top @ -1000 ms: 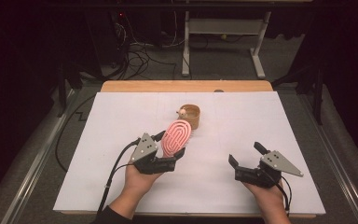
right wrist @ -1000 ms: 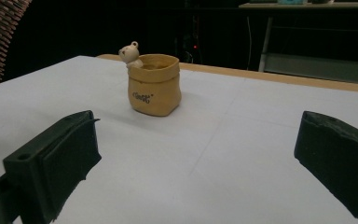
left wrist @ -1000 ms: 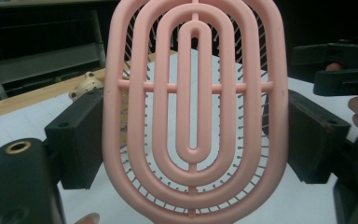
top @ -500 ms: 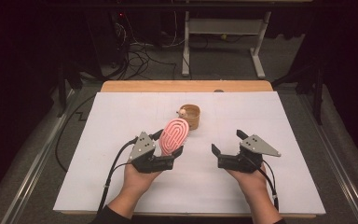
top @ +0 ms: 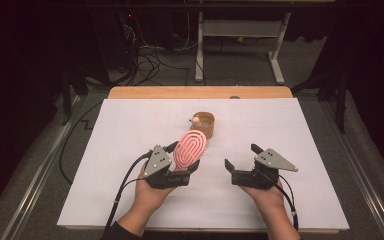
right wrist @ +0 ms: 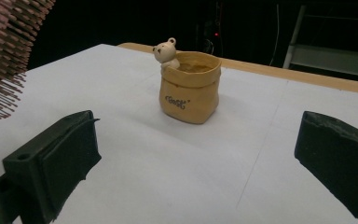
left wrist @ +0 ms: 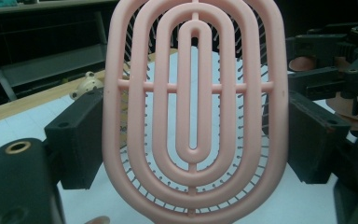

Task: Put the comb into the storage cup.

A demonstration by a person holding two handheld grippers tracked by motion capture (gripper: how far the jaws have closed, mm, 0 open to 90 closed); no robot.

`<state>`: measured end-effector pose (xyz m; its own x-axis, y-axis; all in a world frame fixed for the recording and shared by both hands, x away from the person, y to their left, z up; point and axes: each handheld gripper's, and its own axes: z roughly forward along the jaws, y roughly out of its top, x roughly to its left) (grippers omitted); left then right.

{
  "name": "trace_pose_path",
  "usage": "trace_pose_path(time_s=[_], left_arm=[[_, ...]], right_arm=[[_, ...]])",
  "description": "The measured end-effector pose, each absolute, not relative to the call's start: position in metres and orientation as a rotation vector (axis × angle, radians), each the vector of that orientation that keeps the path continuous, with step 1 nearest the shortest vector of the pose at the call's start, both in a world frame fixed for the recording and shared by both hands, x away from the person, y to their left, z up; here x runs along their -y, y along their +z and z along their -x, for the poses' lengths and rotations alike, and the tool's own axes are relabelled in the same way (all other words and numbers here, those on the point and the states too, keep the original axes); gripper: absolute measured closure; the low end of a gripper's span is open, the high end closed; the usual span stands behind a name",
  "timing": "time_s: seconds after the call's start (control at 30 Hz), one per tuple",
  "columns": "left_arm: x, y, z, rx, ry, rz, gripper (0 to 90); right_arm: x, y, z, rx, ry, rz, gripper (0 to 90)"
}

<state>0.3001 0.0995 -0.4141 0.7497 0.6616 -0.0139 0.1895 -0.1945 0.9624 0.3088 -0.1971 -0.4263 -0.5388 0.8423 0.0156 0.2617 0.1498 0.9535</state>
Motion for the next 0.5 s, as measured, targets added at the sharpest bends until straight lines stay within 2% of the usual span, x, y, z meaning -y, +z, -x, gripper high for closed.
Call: trace_pose_path(time_s=[0.5], left_arm=[[-0.091,-0.416,-0.294,-0.644,0.494,-1.765,18.1]], right_arm=[[0.186,-0.407,-0.297,-1.899,1.493,-0.993,0.1]])
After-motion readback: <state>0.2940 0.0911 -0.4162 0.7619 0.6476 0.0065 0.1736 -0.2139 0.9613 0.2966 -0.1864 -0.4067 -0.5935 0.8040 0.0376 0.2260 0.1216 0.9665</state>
